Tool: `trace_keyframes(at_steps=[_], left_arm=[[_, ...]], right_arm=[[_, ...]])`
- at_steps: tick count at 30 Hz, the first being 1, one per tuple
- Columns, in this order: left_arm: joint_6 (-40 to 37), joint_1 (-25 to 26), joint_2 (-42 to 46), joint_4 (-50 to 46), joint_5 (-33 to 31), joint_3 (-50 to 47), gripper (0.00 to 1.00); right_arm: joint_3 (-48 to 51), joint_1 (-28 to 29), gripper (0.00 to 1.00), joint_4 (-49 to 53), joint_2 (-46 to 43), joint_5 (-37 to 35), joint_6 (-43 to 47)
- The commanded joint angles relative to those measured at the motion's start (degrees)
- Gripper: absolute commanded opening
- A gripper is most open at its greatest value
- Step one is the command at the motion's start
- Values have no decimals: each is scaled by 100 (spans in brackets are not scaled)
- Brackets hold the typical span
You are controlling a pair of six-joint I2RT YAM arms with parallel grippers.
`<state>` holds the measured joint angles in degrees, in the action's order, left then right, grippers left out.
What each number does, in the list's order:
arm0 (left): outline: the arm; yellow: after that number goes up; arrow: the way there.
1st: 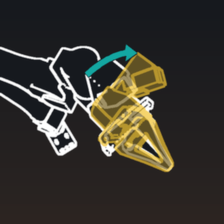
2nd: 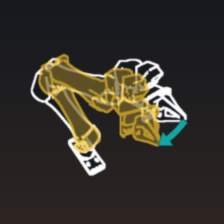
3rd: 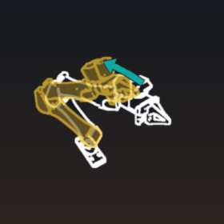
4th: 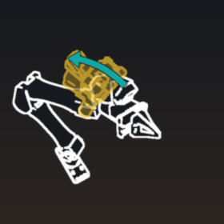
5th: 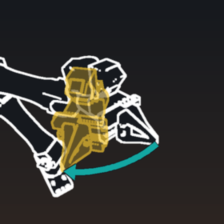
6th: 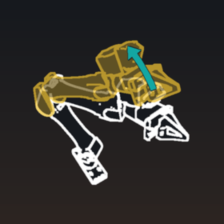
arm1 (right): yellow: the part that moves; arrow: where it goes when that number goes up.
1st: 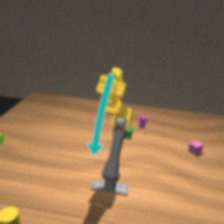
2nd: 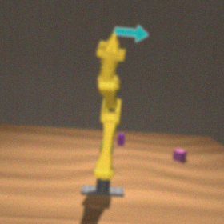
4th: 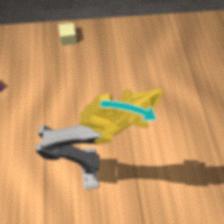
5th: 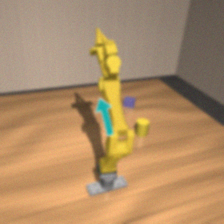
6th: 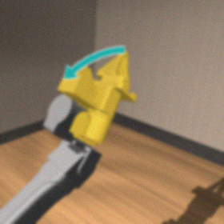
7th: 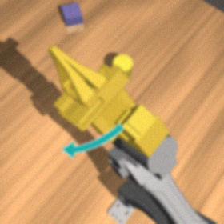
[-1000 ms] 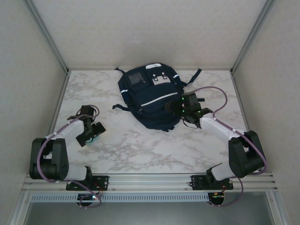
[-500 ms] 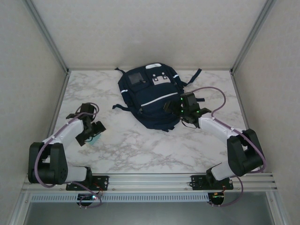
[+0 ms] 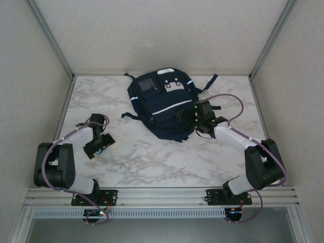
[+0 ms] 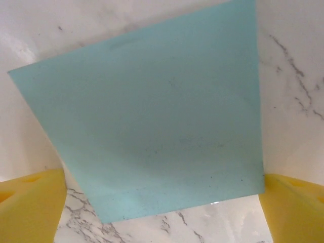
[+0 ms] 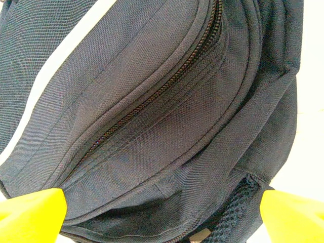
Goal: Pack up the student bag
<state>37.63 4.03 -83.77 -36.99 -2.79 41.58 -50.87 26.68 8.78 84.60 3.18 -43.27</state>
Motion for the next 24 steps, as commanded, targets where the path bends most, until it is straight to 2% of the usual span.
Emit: trace_keyframes(at_steps=[1, 6, 10, 14, 18, 24], left_arm=[[147, -17, -104, 326, -62, -81, 91], [139, -17, 136, 333, -54, -6, 73], [258, 46, 350, 315, 73, 101, 73], [770, 271, 657, 540, 412, 172, 76], [1591, 617, 834, 1059, 669, 289, 79], [2569, 1189, 589, 1868, 1004, 829, 81]], right_arm=[[-74, 49, 99, 26, -110, -16, -9], [-46, 50, 99, -7, -106, 2, -29], [-41, 98, 99, -111, -73, 116, -50], [-46, 398, 99, -521, 40, 486, -34], [87, 886, 92, -1580, 168, 1056, -12], [217, 1483, 85, -2898, 308, 1289, 113]])
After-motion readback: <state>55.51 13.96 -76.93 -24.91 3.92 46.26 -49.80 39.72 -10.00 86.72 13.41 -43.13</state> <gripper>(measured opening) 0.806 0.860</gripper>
